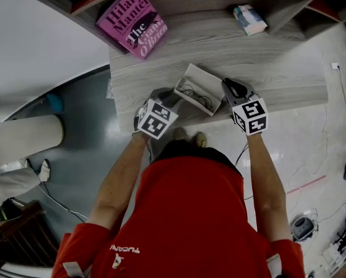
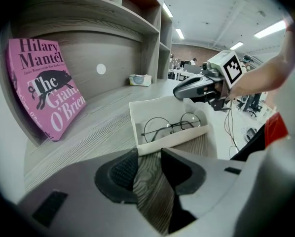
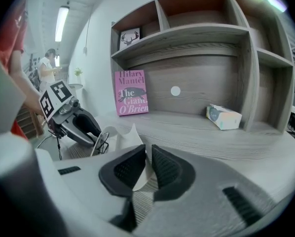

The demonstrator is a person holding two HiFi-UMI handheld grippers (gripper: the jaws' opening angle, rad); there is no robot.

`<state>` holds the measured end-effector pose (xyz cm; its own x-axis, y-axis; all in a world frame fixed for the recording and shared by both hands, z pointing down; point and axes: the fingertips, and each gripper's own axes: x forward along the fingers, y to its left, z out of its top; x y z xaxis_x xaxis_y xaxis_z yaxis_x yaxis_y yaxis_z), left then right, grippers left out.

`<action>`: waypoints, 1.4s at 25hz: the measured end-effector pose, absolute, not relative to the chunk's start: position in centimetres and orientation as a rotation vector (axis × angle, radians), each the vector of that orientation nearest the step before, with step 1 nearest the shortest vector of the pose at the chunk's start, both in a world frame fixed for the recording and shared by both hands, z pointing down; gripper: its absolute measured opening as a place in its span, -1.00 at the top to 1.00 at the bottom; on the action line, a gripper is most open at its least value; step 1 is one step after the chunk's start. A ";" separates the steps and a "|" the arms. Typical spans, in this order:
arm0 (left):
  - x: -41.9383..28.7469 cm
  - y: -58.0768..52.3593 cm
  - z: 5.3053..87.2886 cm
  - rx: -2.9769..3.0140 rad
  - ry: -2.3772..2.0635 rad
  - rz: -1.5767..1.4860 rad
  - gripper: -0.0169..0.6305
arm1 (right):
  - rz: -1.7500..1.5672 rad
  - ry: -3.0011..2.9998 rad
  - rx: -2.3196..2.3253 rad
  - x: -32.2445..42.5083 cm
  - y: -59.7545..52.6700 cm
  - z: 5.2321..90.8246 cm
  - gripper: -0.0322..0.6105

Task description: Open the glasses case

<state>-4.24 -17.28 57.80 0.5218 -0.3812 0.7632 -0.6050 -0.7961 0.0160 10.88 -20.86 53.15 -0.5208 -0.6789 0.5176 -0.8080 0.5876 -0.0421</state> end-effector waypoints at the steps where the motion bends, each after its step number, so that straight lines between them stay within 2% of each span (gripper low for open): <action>1: -4.3 -17.2 57.8 2.484 -0.828 1.142 0.50 | 0.380 -2.370 1.185 10.8 -20.8 53.0 0.76; 18: -5.4 -17.5 54.5 2.518 -0.935 1.008 0.51 | 0.270 -2.499 1.212 9.2 -20.2 47.6 0.77; 27: -4.0 -18.2 47.4 2.623 -1.036 0.711 0.70 | 0.181 -2.595 1.282 8.5 -19.5 42.0 0.86; 35: -2.8 -17.4 38.5 2.788 -1.118 0.302 0.85 | 0.094 -2.708 1.306 7.1 -17.6 36.3 0.88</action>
<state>-2.81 -17.42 38.54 0.7070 -0.6689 0.2295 -0.6934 -0.7195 0.0388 7.12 -17.57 36.34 -0.6157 -0.7742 0.1471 -0.7825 0.6226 0.0018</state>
